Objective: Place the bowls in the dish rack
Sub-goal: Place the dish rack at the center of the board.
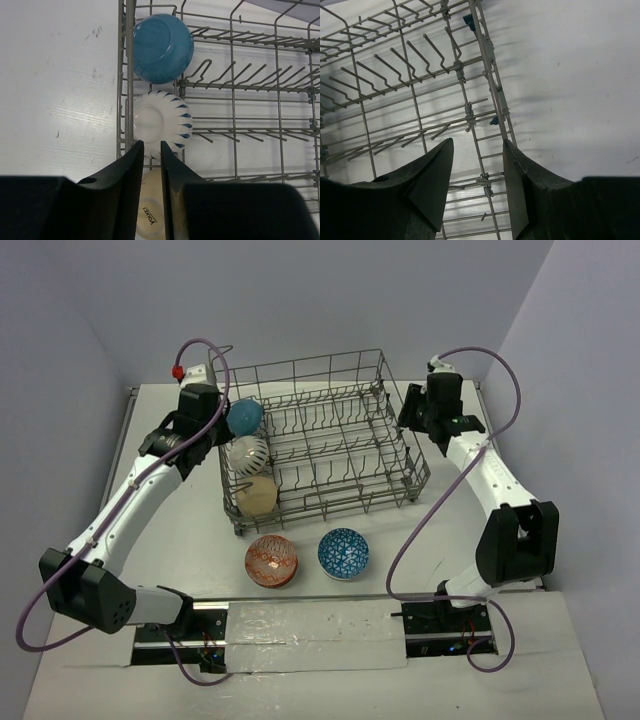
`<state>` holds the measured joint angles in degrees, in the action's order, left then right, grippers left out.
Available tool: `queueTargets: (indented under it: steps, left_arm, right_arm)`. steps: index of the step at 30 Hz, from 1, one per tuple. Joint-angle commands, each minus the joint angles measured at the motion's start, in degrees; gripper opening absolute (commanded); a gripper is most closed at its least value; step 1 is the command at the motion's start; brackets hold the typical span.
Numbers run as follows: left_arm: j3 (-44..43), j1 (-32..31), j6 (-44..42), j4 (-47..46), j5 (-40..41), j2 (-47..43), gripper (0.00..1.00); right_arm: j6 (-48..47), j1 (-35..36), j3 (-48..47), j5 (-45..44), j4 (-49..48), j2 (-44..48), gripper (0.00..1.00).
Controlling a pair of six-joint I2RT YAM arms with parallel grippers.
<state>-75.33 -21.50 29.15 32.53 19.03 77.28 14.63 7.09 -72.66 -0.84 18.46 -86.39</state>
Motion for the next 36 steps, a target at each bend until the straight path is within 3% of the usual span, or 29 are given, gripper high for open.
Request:
queueTargets:
  steps: [1, 14, 31, 36]
  left_arm:
    - [-3.5, -1.3, -2.2, 0.8, 5.6, -2.2, 0.26]
    - [-2.9, -3.0, 0.4, 5.1, 16.7, 0.9, 0.27]
    - [0.0, -3.0, 0.0, 2.6, 9.1, 0.9, 0.28]
    - [0.6, -3.2, 0.1, 3.2, 10.1, 1.6, 0.28]
  right_arm:
    - [0.4, -0.3, -0.9, 0.6, -1.6, -1.0, 0.52]
    - [0.1, -0.6, -0.7, 1.7, -1.3, -1.3, 0.53]
    - [-0.4, -0.9, 0.2, -0.4, -0.9, -0.4, 0.54]
    - [-0.6, -0.9, 1.2, -0.7, -1.1, -1.0, 0.54]
